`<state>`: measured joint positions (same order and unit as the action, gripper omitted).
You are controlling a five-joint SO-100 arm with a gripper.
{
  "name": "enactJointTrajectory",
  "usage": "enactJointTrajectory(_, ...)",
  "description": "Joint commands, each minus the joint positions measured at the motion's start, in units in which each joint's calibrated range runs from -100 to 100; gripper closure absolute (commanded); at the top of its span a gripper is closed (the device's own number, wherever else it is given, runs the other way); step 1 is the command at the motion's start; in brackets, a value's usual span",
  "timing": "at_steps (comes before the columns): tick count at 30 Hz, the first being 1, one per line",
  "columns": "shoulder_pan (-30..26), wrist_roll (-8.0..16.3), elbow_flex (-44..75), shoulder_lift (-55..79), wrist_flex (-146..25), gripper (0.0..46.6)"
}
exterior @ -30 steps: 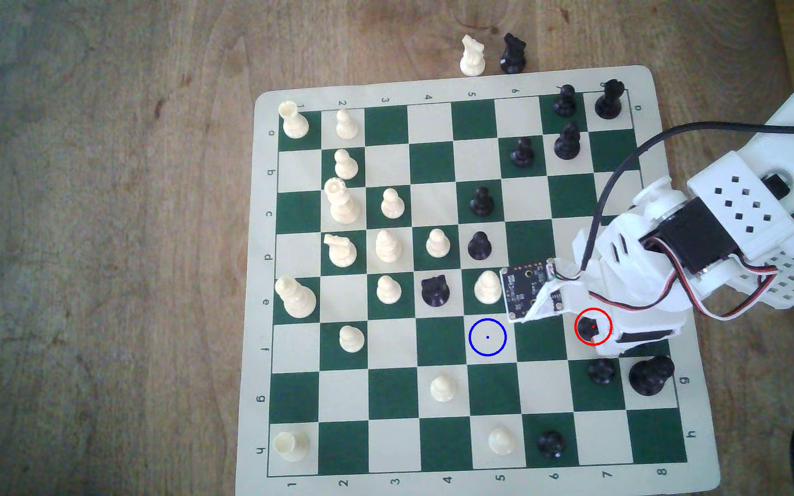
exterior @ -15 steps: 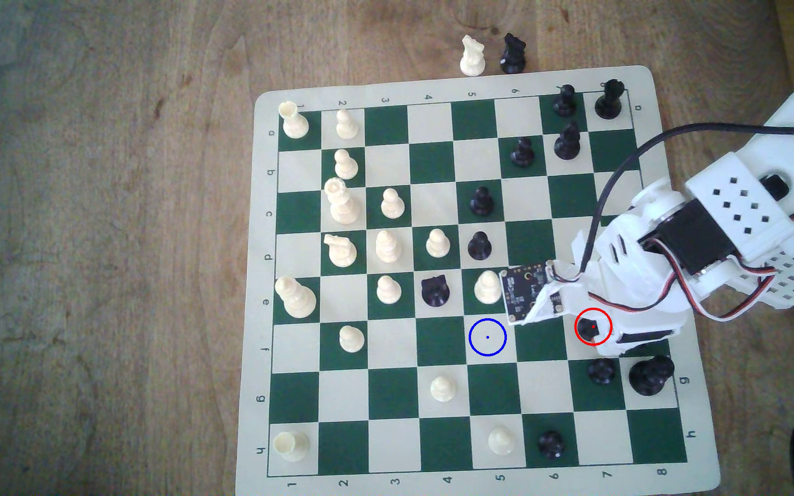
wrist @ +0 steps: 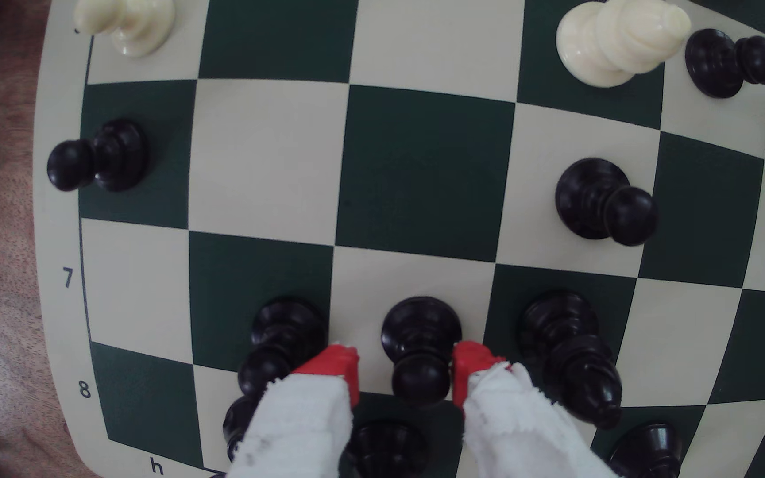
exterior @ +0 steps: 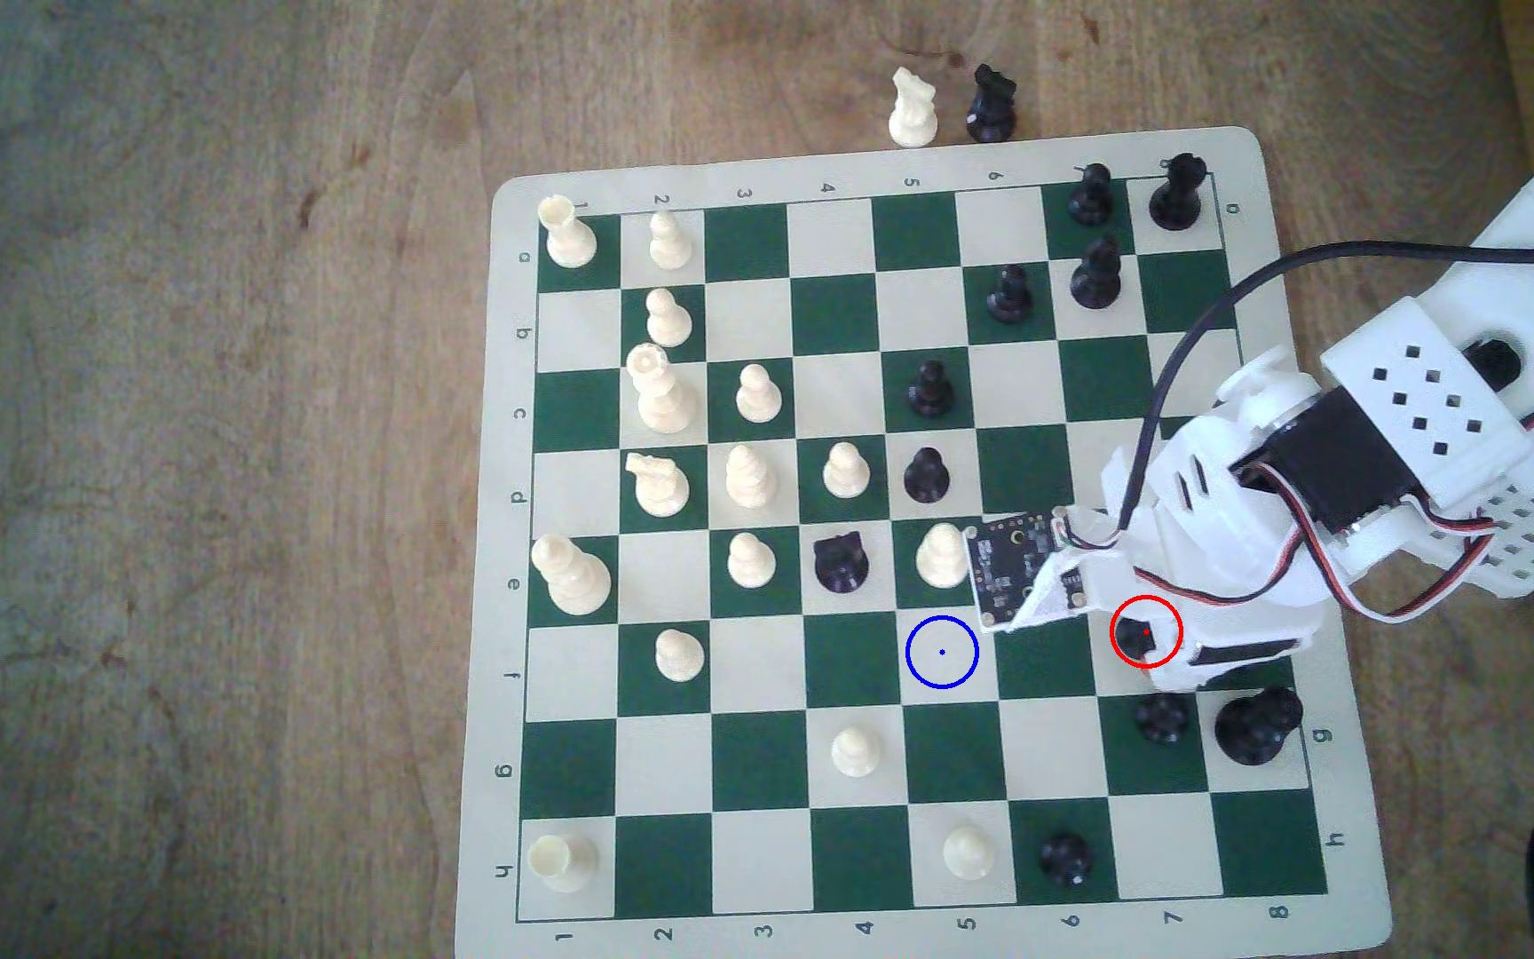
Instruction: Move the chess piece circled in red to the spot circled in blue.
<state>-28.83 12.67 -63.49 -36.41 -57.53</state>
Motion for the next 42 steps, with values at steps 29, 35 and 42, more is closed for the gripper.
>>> enactJointTrajectory(29, 1.81, -0.39, 16.71, -1.46, -7.33, 46.4)
enactJointTrajectory(35, 3.92, -1.22, 23.87, 5.17, -7.09, 46.4)
enactJointTrajectory(42, 5.33, -1.51, 29.67, 14.08, -2.83, 46.4)
